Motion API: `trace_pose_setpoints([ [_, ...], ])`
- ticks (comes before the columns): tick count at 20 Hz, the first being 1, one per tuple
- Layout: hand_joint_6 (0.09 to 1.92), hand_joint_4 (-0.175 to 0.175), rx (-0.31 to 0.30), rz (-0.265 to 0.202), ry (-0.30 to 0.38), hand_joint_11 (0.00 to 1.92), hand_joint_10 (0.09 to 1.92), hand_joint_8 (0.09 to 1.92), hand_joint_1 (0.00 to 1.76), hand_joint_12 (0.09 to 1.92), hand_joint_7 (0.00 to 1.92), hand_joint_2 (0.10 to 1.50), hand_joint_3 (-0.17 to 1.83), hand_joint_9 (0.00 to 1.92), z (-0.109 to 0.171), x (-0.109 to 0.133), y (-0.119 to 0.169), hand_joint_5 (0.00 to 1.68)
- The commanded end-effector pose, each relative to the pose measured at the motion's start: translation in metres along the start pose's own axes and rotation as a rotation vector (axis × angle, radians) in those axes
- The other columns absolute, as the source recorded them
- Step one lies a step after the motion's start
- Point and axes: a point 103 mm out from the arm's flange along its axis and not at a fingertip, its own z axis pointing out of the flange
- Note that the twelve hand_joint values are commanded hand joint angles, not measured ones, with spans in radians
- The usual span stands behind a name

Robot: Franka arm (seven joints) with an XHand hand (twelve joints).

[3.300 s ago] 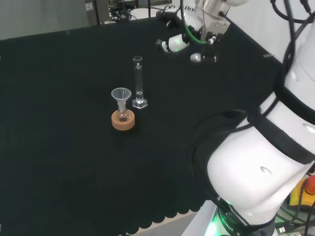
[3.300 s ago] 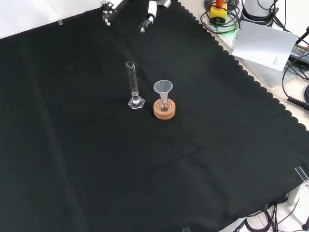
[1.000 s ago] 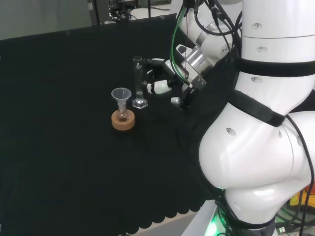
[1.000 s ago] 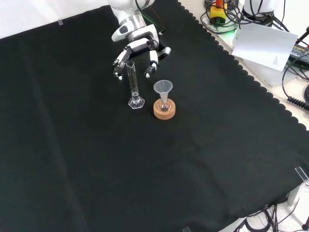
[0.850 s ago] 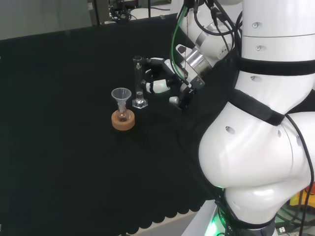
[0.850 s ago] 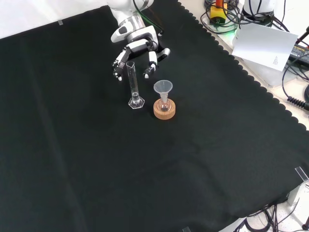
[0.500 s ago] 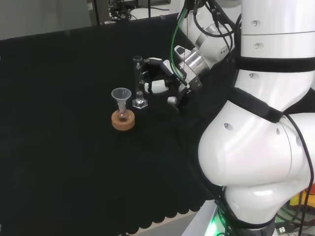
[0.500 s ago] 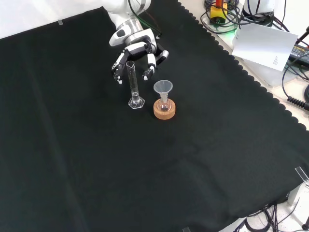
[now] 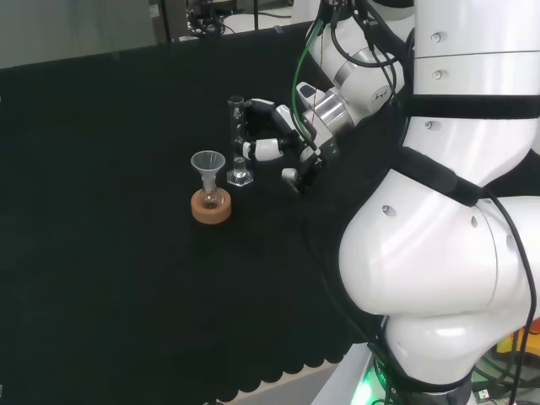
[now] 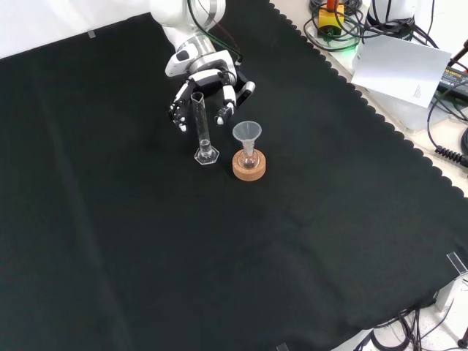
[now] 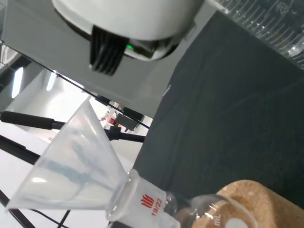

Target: Pick up the graduated cylinder.

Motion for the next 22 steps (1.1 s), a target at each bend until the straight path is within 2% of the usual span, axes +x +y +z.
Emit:
trace_pose_setpoints([
  [1, 0.79, -0.027, -0.015, 0.012, 0.019, 0.6, 0.48, 0.66, 1.18, 1.21, 0.67, 0.52, 0.77, 0.88, 0.002, -0.002, 0.001, 0.63],
  [5, 0.83, -0.027, -0.016, 0.021, 0.025, 0.68, 0.45, 0.66, 1.21, 1.16, 0.72, 0.53, 0.78, 0.94, 0.003, -0.005, 0.003, 0.67],
  [7, 0.84, -0.026, -0.005, 0.008, 0.063, 0.7, 0.44, 0.66, 1.22, 1.16, 0.73, 0.53, 0.79, 0.96, -0.001, -0.006, 0.002, 0.68],
  [22, 0.85, -0.036, 0.006, 0.003, 0.046, 0.74, 0.4, 0.65, 1.22, 1.11, 0.72, 0.53, 0.8, 0.98, 0.009, -0.006, 0.007, 0.64],
])
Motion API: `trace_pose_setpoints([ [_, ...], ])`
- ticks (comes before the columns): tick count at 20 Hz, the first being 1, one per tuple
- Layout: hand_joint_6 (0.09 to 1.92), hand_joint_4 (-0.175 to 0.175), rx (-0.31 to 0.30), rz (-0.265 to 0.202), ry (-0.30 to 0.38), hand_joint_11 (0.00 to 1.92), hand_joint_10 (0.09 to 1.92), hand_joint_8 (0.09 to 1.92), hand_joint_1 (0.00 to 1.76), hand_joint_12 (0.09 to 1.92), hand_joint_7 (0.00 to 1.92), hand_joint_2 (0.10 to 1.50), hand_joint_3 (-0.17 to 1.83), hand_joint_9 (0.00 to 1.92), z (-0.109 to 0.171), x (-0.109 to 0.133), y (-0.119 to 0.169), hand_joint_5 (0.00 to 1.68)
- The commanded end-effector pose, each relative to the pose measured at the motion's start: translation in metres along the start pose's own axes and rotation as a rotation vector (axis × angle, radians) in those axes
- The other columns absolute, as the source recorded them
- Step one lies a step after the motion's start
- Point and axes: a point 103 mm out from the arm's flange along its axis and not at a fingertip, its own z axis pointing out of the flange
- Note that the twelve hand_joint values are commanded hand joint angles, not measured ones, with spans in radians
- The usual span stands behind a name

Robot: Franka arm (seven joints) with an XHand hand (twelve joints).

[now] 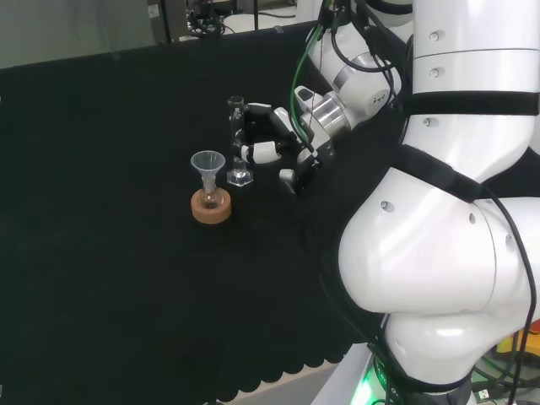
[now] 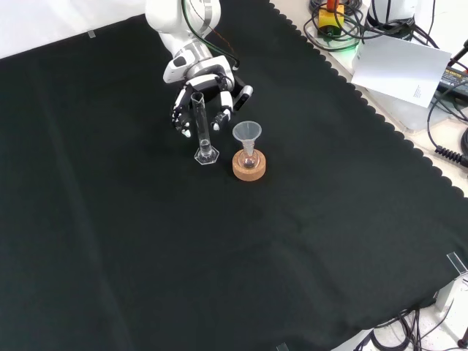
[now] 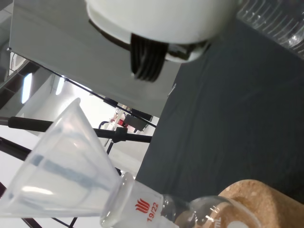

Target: Pick up the graduated cylinder.

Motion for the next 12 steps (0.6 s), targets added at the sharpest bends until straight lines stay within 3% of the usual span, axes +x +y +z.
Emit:
trace_pose_setpoints([
  [1, 0.85, -0.036, -0.004, 0.002, 0.003, 0.74, 0.4, 0.65, 1.22, 1.11, 0.72, 0.53, 0.8, 0.98, 0.003, 0.0012, 0.0008, 0.64],
  [7, 0.86, -0.028, -0.001, 0.003, 0.013, 0.75, 0.4, 0.66, 1.21, 1.12, 0.74, 0.54, 0.8, 1.0, 0.0113, 0.0003, 0.002, 0.68],
  [12, 0.84, -0.02, -0.002, 0.0, 0.03, 0.79, 0.38, 0.65, 1.22, 1.09, 0.77, 0.56, 0.79, 1.04, 0.0028, -0.0016, 0.0009, 0.74],
])
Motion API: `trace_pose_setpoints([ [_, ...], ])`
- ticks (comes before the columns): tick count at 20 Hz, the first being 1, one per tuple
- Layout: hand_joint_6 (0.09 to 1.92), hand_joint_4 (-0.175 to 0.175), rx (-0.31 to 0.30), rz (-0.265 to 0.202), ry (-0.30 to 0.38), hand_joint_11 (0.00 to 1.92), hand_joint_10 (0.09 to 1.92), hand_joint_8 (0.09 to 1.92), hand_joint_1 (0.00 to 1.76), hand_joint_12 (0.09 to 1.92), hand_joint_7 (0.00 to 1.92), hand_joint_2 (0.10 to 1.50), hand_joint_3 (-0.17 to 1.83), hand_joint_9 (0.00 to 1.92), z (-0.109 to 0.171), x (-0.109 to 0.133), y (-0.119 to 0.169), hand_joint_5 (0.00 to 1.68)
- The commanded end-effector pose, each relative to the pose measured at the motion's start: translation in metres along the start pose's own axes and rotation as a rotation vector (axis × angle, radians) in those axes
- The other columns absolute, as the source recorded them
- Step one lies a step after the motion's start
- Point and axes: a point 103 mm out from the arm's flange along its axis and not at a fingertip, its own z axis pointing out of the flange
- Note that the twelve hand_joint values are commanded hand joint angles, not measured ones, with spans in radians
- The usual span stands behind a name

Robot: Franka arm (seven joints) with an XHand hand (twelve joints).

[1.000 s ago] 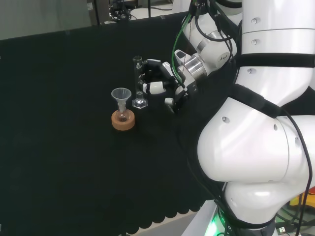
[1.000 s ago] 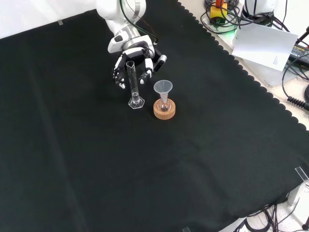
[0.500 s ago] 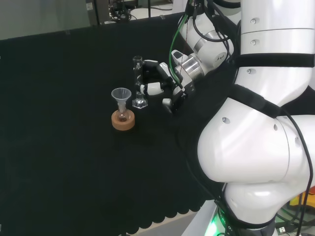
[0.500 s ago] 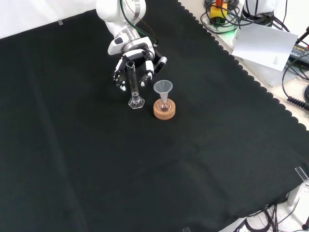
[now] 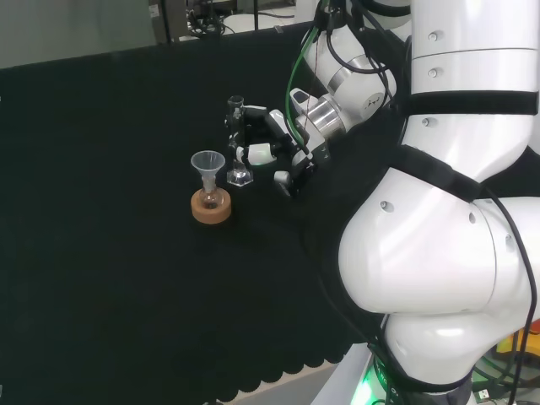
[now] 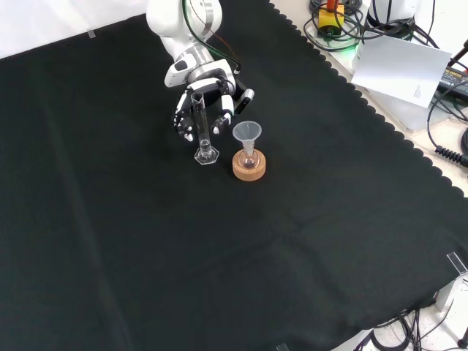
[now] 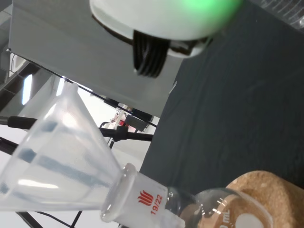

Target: Pick up the graduated cylinder.

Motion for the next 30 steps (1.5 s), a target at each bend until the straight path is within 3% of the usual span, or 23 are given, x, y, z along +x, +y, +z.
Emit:
trace_pose_setpoints([
  [1, 0.83, -0.018, 0.002, -0.002, 0.005, 0.81, 0.37, 0.65, 1.22, 1.08, 0.78, 0.57, 0.78, 1.05, 0.0, -0.002, 0.0, 0.75],
  [6, 0.78, 0.002, -0.001, 0.004, 0.01, 0.87, 0.33, 0.64, 1.22, 1.05, 0.84, 0.64, 0.74, 1.1, -0.003, -0.003, 0.001, 0.84],
  [15, 0.77, 0.007, -0.008, 0.013, 0.013, 0.89, 0.32, 0.63, 1.22, 1.03, 0.85, 0.65, 0.73, 1.12, 0.0, -0.002, 0.002, 0.87],
  [18, 0.84, -0.07, -0.019, 0.022, 0.0, 1.01, 0.29, 0.61, 1.16, 0.97, 0.98, 0.89, 0.34, 1.21, -0.005, -0.003, 0.002, 1.04],
  [22, 0.78, -0.162, -0.02, 0.033, -0.032, 1.2, 0.22, 0.73, 1.26, 0.85, 1.13, 1.02, 0.06, 1.35, -0.004, -0.002, 0.003, 1.11],
  [25, 0.69, -0.175, -0.032, 0.026, -0.039, 1.25, 0.21, 0.86, 1.38, 0.81, 1.05, 1.01, 0.01, 1.45, -0.004, 0.003, 0.006, 1.16],
  [30, 0.65, -0.175, -0.033, -0.016, -0.058, 1.27, 0.13, 0.88, 1.4, 0.78, 1.04, 1.0, 0.0, 1.5, -0.015, 0.018, 0.013, 1.18],
])
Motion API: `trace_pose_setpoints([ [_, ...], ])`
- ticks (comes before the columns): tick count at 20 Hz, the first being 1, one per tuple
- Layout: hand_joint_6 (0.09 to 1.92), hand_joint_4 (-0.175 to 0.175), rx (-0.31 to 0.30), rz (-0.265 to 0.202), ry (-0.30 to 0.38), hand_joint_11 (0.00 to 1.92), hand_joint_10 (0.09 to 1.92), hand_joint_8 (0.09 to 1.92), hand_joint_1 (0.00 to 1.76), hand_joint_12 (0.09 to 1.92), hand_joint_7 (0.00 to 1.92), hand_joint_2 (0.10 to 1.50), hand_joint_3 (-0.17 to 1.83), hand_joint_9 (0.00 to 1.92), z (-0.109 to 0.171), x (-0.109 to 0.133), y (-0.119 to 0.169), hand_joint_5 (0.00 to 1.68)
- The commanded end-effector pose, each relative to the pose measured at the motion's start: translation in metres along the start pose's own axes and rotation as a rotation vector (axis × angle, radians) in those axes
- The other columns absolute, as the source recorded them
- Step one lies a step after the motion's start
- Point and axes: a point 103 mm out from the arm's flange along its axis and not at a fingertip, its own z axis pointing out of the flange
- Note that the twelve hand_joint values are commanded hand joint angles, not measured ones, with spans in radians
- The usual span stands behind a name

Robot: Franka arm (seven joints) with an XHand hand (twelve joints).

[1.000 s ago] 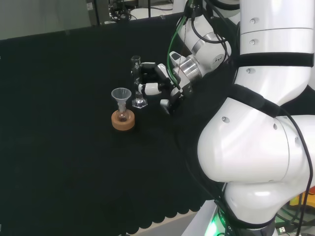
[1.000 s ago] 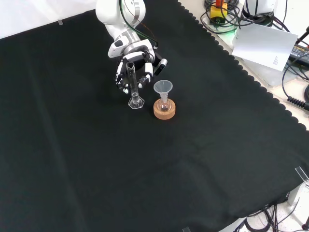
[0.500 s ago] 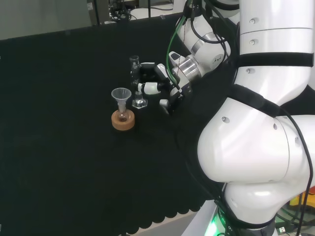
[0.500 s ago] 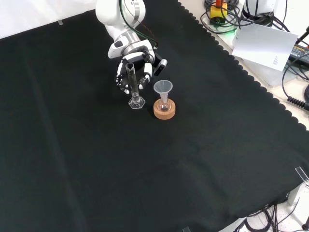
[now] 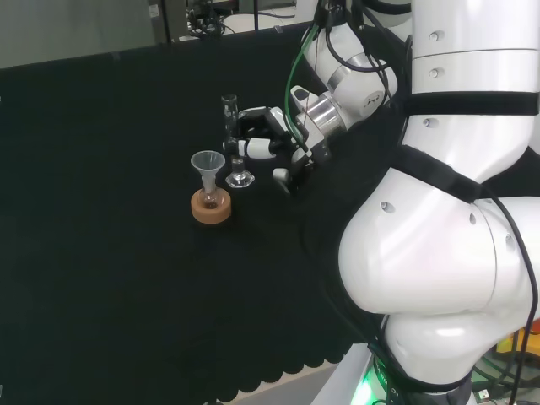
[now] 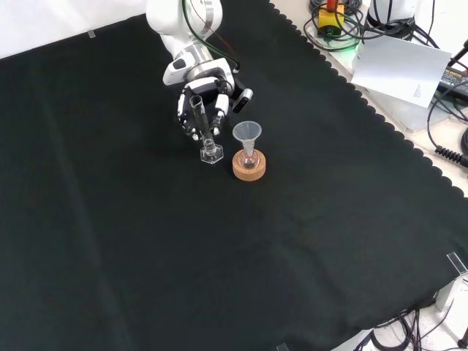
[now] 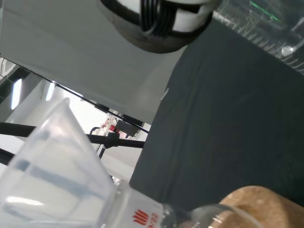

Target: Pick up the graduated cylinder.

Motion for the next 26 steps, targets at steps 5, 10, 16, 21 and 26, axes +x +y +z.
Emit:
trace_pose_setpoints([
  [5, 0.56, -0.175, 0.01, -0.065, -0.075, 1.28, 0.09, 0.78, 1.41, 0.76, 1.11, 0.98, 0.0, 1.54, -0.03, 0.032, 0.012, 1.23],
  [10, 0.42, -0.175, 0.041, -0.079, -0.122, 1.29, 0.09, 0.38, 1.31, 0.73, 1.37, 0.97, 0.0, 1.63, -0.044, 0.043, 0.01, 1.31],
  [16, 0.32, -0.175, 0.067, -0.084, -0.124, 1.3, 0.09, 0.24, 1.31, 0.68, 1.44, 0.97, -0.02, 1.73, -0.061, 0.048, 0.003, 1.37],
  [21, 0.31, -0.175, 0.061, -0.078, -0.14, 1.3, 0.09, 0.24, 1.32, 0.67, 1.45, 0.97, -0.02, 1.75, -0.066, 0.053, -0.002, 1.38],
  [26, 0.31, -0.175, 0.058, -0.082, -0.097, 1.31, 0.09, 0.24, 1.32, 0.67, 1.45, 0.97, -0.03, 1.78, -0.068, 0.052, -0.008, 1.38],
])
